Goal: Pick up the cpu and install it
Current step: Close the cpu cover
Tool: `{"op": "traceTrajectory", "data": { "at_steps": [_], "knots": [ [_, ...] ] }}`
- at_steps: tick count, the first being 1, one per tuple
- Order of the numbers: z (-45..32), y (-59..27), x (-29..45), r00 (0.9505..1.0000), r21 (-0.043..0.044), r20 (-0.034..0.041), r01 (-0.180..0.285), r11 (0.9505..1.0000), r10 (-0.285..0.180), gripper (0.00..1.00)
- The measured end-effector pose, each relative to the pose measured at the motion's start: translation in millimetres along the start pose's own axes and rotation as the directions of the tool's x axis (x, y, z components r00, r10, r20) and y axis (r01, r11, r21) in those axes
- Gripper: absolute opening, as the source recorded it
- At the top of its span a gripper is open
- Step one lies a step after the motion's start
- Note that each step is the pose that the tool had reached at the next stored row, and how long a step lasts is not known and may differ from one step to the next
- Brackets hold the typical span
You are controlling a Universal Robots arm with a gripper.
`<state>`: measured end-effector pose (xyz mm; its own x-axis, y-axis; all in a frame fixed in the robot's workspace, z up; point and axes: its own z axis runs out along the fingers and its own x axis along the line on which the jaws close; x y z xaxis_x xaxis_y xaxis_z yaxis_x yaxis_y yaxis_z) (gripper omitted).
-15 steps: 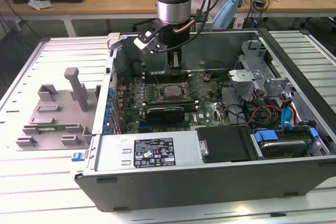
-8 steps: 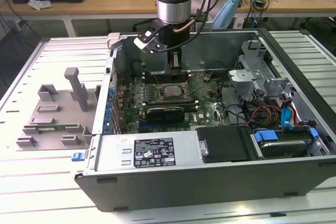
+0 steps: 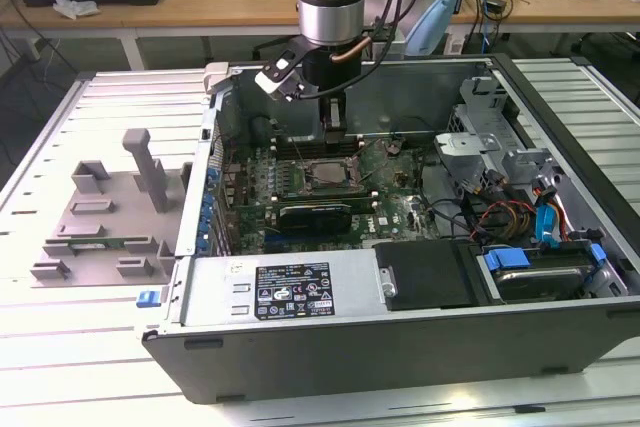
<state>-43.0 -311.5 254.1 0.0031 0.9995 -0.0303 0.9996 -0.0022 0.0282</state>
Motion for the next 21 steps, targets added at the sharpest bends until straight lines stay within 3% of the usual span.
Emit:
{"op": "traceTrajectory", "data": {
  "at_steps": [1, 3, 9, 11, 15, 19, 21],
  "knots": [
    [-11.6, 0.3, -0.3, 1.0000, 0.0000, 0.0000, 0.000, 1.0000, 0.000, 0.11],
    [-17.3, 0.5, -0.5, 1.0000, 0.0000, -0.0001, 0.000, 1.0000, 0.000, 0.11],
    [-19.9, 3.4, -0.6, 1.0000, 0.0001, 0.0003, 0.000, 1.0000, 0.000, 0.11],
    [-19.5, 14.0, -0.5, 1.0000, 0.0000, 0.0000, 0.000, 1.0000, 0.000, 0.11],
    [-19.1, 26.9, -0.5, 1.0000, 0.0000, 0.0000, 0.000, 1.0000, 0.000, 0.11],
    [-18.5, 50.1, -0.5, 1.0000, 0.0001, 0.0001, 0.000, 1.0000, 0.000, 0.11],
    [-17.8, 67.2, -0.3, 1.0000, 0.0003, -0.0002, 0.000, 1.0000, 0.000, 0.11]
  ]
}}
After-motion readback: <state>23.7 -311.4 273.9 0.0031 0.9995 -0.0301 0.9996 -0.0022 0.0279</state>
